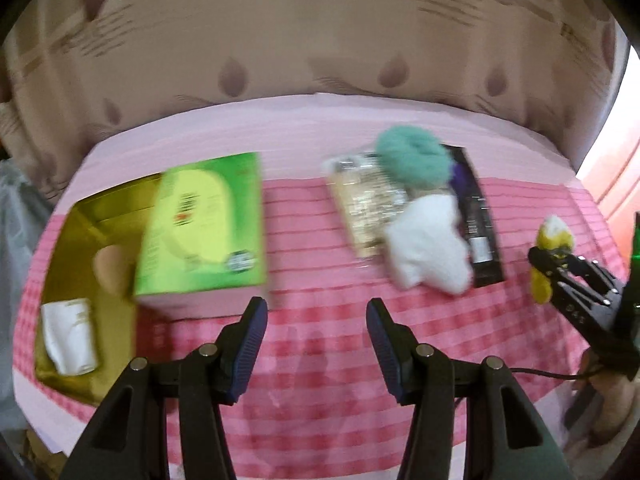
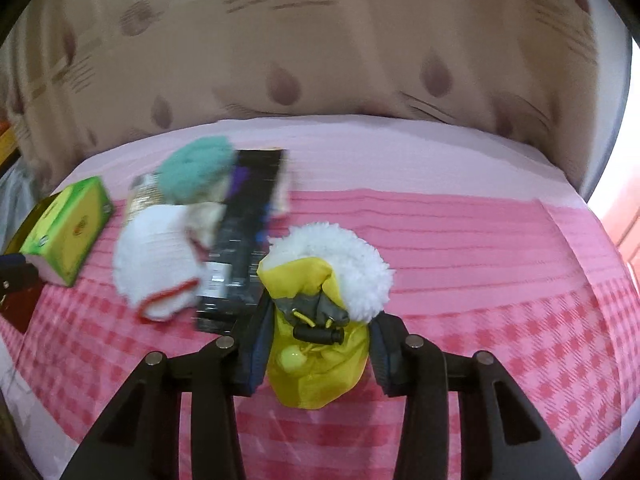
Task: Organize soft objects
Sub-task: 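Grasp the white knit sock with red trim with the left gripper while the right holds the toy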
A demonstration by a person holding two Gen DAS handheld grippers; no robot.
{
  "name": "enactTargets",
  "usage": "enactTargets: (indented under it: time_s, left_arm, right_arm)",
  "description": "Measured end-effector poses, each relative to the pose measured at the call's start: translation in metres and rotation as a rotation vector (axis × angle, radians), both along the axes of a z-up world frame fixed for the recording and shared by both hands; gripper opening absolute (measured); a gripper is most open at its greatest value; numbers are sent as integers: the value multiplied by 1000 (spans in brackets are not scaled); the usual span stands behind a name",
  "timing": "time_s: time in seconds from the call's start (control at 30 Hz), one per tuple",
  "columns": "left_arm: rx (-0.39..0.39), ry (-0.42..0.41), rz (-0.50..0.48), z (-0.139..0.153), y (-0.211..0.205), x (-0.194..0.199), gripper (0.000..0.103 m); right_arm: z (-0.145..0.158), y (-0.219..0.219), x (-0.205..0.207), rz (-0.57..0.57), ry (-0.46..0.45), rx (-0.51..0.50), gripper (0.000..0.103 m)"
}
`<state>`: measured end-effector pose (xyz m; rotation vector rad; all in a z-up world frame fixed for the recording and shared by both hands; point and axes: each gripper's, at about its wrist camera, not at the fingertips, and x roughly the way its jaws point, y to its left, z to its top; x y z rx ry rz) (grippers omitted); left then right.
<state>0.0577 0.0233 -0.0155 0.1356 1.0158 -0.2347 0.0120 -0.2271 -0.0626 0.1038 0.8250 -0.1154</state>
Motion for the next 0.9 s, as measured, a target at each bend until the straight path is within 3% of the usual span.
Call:
enactTargets:
  time_s: [0.2,0.43,0.73,0.9]
  left_arm:
    - [-34,42,-83,-8,-42,7,53]
    - [-82,116,-151,-24,-80,24,53]
    - [-114,168,-92,-49,-97,53,56]
    - [-78,140,-74,-55,-109,57,57]
  right_arm:
    - [-13,-27,-1,-70,25,4,39]
    - [-21,-36,3,-76,49,54,39]
    - [-24,-36,5,-54,60,76,40]
    - [-26,-35,6,-48,62,83,41]
